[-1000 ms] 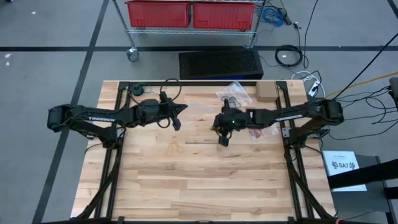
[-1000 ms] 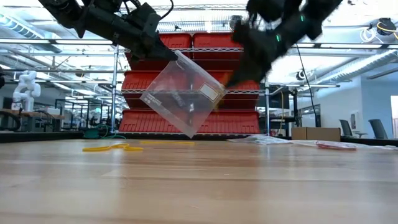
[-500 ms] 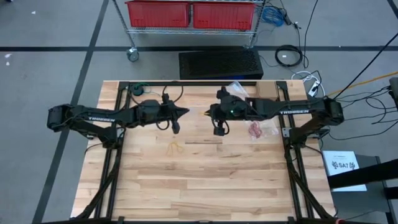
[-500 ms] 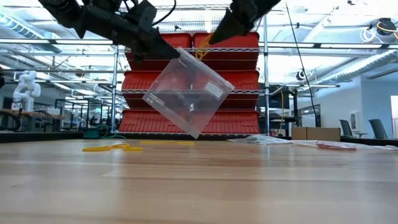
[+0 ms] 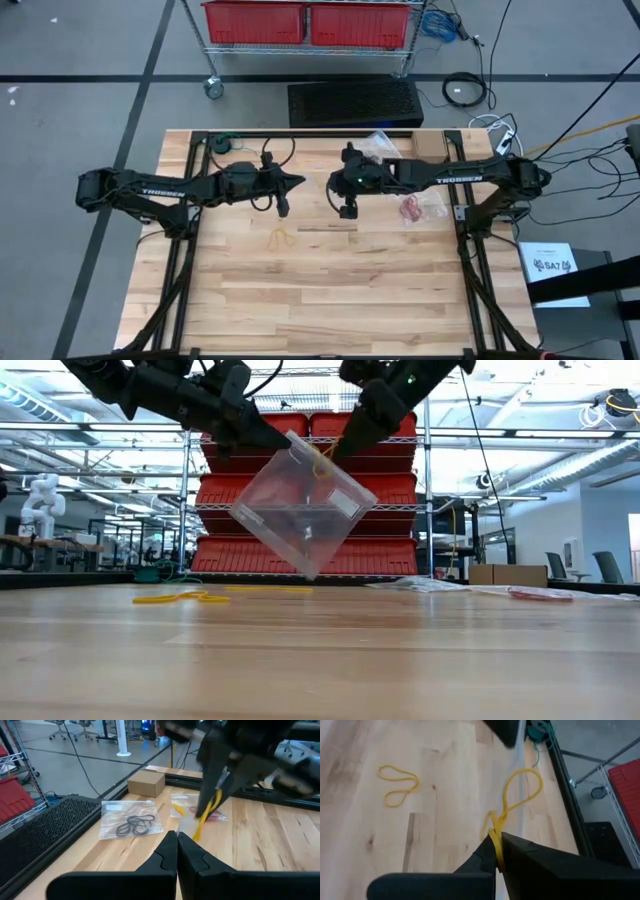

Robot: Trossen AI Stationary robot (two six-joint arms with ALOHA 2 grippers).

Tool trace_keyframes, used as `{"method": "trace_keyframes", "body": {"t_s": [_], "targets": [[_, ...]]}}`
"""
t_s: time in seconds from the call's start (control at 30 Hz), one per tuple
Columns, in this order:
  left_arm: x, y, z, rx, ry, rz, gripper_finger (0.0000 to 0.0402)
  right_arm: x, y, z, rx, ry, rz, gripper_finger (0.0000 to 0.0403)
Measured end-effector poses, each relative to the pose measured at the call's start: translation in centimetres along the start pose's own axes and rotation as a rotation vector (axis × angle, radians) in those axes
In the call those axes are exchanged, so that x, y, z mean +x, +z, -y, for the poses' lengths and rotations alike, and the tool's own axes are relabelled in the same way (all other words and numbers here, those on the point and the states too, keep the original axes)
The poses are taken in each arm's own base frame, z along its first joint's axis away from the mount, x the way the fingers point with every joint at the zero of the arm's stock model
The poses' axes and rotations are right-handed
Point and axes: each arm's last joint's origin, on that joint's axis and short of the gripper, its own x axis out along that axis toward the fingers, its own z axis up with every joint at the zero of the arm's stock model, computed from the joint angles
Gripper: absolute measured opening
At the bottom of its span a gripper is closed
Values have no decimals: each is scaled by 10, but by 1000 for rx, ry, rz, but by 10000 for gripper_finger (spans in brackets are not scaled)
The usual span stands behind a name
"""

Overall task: Sort rubber bands
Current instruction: Put the right yellow rubber band into the zip bag

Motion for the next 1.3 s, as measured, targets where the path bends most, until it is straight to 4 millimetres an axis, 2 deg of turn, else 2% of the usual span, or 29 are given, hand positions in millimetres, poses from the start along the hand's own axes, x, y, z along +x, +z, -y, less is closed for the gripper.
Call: {"method": "trace_keyframes", "body": {"t_s": [0.17,0.33,0.93,1.3], "targets": [[0,2,1,-2,-21,17,0,12,-4,4,11,17,-17,0],[0,1,1,-1,-26,7,0,15,-5,12,33,12,-6,0],[0,-2,1,3,-25,-22,0,-8,24,28,-57,-100,-22,0],[0,-2,1,5,-25,-20,0,-10,22,25,-59,-88,-44,0]]}}
